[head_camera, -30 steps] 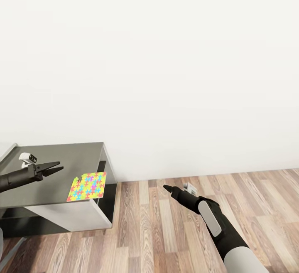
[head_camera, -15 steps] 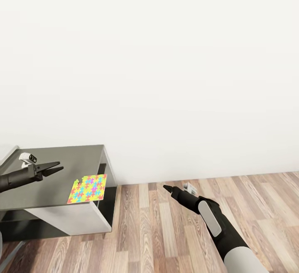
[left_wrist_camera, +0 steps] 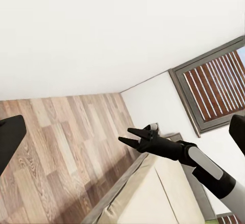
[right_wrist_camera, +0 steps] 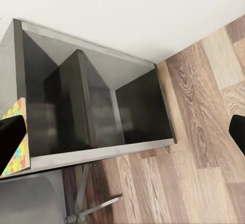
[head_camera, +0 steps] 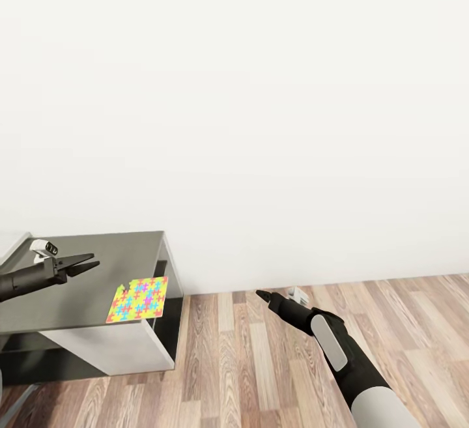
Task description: Put all the toys in the child's room - the three board games (two on the bed and one on the table), the two jigsaw puzzles on the table, and the tennis ball on the table - inside the toy box on the table in the child's room.
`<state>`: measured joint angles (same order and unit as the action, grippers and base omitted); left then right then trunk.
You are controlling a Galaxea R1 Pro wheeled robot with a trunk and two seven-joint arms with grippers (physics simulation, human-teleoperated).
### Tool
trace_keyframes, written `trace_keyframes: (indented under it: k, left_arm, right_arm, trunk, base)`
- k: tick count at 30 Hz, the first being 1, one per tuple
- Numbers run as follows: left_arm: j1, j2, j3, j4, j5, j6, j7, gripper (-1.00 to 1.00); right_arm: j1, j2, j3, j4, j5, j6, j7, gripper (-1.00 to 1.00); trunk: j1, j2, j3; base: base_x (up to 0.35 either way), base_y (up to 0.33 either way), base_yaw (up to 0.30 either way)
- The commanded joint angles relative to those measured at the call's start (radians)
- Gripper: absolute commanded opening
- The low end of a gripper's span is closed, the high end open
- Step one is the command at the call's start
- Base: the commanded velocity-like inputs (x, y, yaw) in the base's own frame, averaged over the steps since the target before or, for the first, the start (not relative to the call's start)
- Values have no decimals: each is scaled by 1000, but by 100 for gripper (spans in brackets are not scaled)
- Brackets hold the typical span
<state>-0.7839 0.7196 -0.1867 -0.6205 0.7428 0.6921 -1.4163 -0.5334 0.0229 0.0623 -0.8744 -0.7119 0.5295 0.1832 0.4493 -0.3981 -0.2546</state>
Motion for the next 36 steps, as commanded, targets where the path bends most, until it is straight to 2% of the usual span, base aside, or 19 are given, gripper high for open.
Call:
trace_keyframes:
  k: [1, 9, 21, 36]
  left_arm:
    - [-2, 1, -7, 1, 7, 10, -3, 100]
    - [-2, 1, -7, 1, 7, 10, -3, 100]
    - [-2, 1, -7, 1, 7, 9, -3, 100]
    - [-2, 1, -7, 1, 7, 4, -3, 100]
  right_arm:
    - [-1, 0, -1, -1, -1, 4, 1, 100]
    - [-1, 0, 0, 0, -1, 4, 1, 100]
    - [-1, 0, -1, 0, -1, 4, 1, 100]
    - [-1, 0, -1, 2, -1, 4, 1, 100]
  trunk:
    - [1, -2, 0]
    - [1, -2, 13]
    - [1, -2, 33]
    - [1, -2, 58]
  base:
    - [0, 0, 0]
    - [31, 95, 0]
    - [115, 220, 0]
    - [16, 21, 0]
